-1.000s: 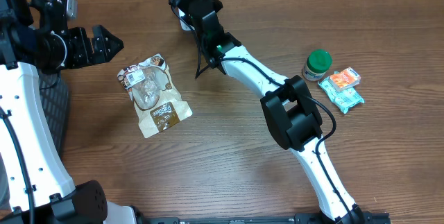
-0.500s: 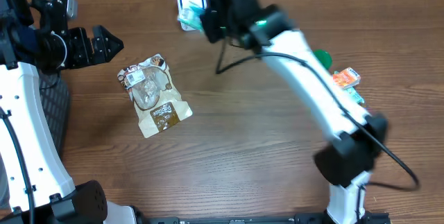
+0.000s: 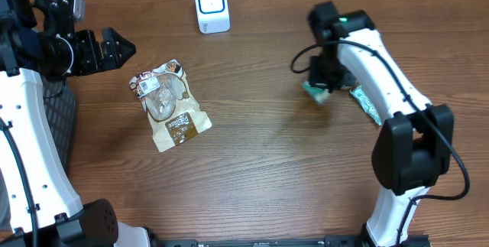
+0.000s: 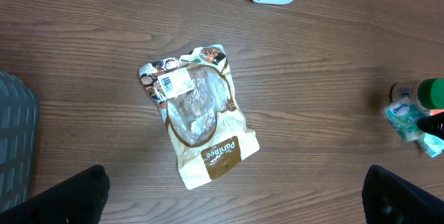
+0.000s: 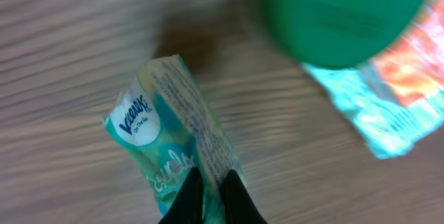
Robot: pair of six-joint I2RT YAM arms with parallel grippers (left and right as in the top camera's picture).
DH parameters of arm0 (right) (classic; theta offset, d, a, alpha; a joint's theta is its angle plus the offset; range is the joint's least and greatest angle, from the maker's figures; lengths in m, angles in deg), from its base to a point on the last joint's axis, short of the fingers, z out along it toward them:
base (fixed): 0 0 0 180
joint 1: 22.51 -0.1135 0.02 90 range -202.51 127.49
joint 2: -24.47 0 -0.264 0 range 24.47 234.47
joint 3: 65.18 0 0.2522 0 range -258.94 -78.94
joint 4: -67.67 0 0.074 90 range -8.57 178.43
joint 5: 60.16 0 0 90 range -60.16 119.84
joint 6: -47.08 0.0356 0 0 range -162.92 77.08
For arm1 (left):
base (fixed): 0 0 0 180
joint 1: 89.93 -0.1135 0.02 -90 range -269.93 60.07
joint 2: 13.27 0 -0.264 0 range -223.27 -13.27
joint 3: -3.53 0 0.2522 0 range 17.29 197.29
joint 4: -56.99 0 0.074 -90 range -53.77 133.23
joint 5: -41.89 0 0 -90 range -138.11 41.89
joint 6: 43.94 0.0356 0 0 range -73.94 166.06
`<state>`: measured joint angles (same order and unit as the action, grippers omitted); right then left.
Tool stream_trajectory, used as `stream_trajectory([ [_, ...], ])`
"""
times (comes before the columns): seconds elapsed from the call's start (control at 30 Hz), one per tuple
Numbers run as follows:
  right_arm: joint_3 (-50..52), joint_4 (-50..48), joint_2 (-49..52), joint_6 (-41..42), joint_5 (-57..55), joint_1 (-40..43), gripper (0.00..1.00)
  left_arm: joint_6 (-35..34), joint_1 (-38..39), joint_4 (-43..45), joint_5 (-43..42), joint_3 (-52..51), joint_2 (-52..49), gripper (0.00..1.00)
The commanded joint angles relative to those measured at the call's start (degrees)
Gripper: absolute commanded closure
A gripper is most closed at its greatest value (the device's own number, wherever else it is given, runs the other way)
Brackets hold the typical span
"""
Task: Scan the item barcode
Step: 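Carry the tissue pack right and set it beside the jar, then move the right gripper left to the snack bag and grasp its edge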
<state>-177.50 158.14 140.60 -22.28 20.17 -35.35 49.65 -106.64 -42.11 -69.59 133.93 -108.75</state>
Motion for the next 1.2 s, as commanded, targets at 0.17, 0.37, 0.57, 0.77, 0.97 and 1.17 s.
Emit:
stream_trajectory([
  [0.17, 4.4, -2.0, -0.3, 4.7, -2.3, 5.1, 0.96, 1.1, 0.0, 0.1, -0.6, 0.7, 0.6, 0.00],
  [0.37, 4.4, -2.7, -0.3, 4.7, -2.4, 5.3, 0.73, 1.1, 0.0, 0.1, -0.6, 0.7, 0.6, 0.00],
  [0.57, 2.8, -2.2, -0.3, 4.6, -3.2, 5.2, 0.61, 1.1, 0.0, 0.1, -0.6, 0.7, 0.6, 0.01],
  [0.77, -5.8, 1.6, -0.5, -0.6, 3.8, 3.2, 0.62, 1.1, 0.0, 0.1, -0.6, 0.7, 0.6, 0.00],
  [0.97, -6.8, -5.9, -0.3, -6.1, 22.3, -4.1, 0.60, 1.1, 0.0, 0.1, -0.6, 0.7, 0.6, 0.00],
  [1.17, -2.3, -18.6, -0.1, -4.9, 26.9, -12.9, 0.46, 1.1, 0.0, 0.1, -0.6, 0.7, 0.6, 0.01],
])
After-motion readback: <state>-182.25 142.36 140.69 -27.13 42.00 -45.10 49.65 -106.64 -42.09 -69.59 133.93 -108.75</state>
